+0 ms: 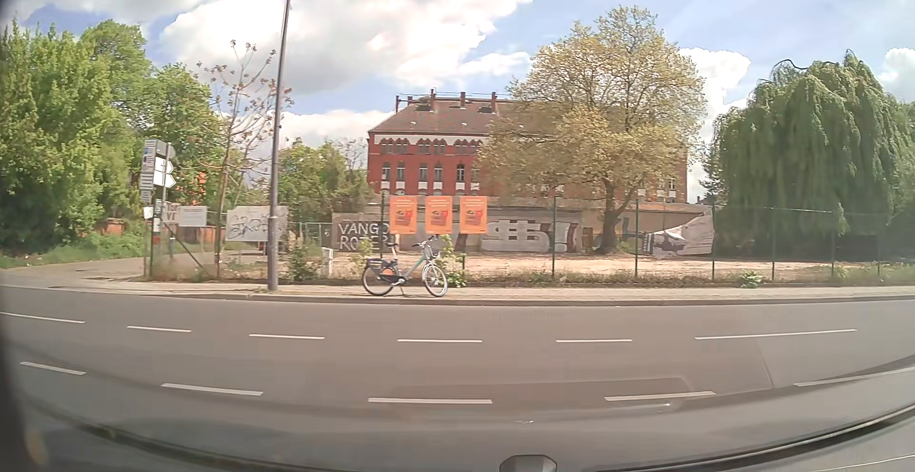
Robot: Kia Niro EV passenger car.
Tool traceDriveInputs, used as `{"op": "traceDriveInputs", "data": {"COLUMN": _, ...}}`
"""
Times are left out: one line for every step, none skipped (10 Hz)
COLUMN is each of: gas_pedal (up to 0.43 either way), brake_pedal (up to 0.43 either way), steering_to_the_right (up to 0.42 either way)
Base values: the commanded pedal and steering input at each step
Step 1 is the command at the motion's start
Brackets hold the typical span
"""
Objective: Follow the waypoints while adhering to traffic rules and regulations
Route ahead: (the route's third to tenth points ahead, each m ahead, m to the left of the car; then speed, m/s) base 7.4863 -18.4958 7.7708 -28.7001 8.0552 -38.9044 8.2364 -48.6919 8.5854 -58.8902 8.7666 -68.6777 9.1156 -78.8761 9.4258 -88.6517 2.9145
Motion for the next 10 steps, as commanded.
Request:
{"op": "traceDriveInputs", "data": {"gas_pedal": 0.197, "brake_pedal": 0.018, "steering_to_the_right": 0.699}}
{"op": "traceDriveInputs", "data": {"gas_pedal": 0.169, "brake_pedal": 0.018, "steering_to_the_right": 0.74}}
{"op": "traceDriveInputs", "data": {"gas_pedal": 0.079, "brake_pedal": 0.018, "steering_to_the_right": 0.77}}
{"op": "traceDriveInputs", "data": {"gas_pedal": 0.079, "brake_pedal": 0.018, "steering_to_the_right": 0.794}}
{"op": "traceDriveInputs", "data": {"gas_pedal": 0.098, "brake_pedal": 0.024, "steering_to_the_right": 0.833}}
{"op": "traceDriveInputs", "data": {"gas_pedal": 0.15, "brake_pedal": 0.024, "steering_to_the_right": 0.882}}
{"op": "traceDriveInputs", "data": {"gas_pedal": 0.15, "brake_pedal": 0.018, "steering_to_the_right": 0.911}}
{"op": "traceDriveInputs", "data": {"gas_pedal": 0.15, "brake_pedal": 0.024, "steering_to_the_right": 0.94}}
{"op": "traceDriveInputs", "data": {"gas_pedal": 0.15, "brake_pedal": 0.018, "steering_to_the_right": 0.969}}
{"op": "traceDriveInputs", "data": {"gas_pedal": 0.157, "brake_pedal": 0.018, "steering_to_the_right": 0.965}}
